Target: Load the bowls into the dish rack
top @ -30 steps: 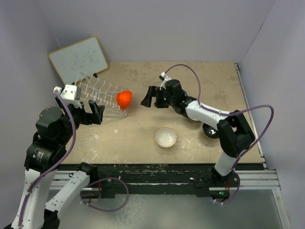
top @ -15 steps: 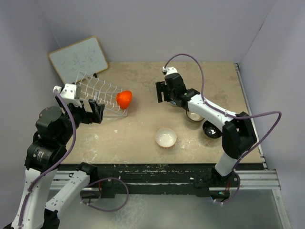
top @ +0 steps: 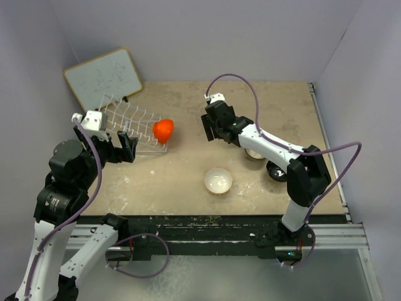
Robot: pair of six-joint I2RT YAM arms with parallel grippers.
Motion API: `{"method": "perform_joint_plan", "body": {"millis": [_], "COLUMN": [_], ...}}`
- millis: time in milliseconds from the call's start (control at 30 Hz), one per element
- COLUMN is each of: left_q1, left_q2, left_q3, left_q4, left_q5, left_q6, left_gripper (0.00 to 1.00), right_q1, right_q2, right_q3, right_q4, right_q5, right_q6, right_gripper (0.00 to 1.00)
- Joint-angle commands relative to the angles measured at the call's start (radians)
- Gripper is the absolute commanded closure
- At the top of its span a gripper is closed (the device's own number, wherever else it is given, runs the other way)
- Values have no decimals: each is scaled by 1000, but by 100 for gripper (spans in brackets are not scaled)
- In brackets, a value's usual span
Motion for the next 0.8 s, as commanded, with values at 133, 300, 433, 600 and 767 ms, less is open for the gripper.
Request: {"method": "perform_joint_plan", "body": {"millis": [133,300,433,600,767], "left_q1": [-5,-4,-4,-5,-5], "left_q2": [-9,-24,-27,-30,-27], "left_q3": [-19,-18,-20,-29,-32], "left_q4": [51,34,24,30,32], "left_q5": [0,-12,-25,-27,-28], "left_q6": [2,7,14,15,22], "left_gripper": [1,1,1,1,1], "right_q1": [-7,-26,-46,-61,-68], "right_q2": [113,200,227,265,304], "right_q3": [117,197,225,245,256], "right_q4": [-36,-35,-22,-20,-23], "right_q5": [26,30,25,16,10], "right_q6": [-39,-49,-45,-44,-43], "right_gripper": [29,33,36,57,59]}}
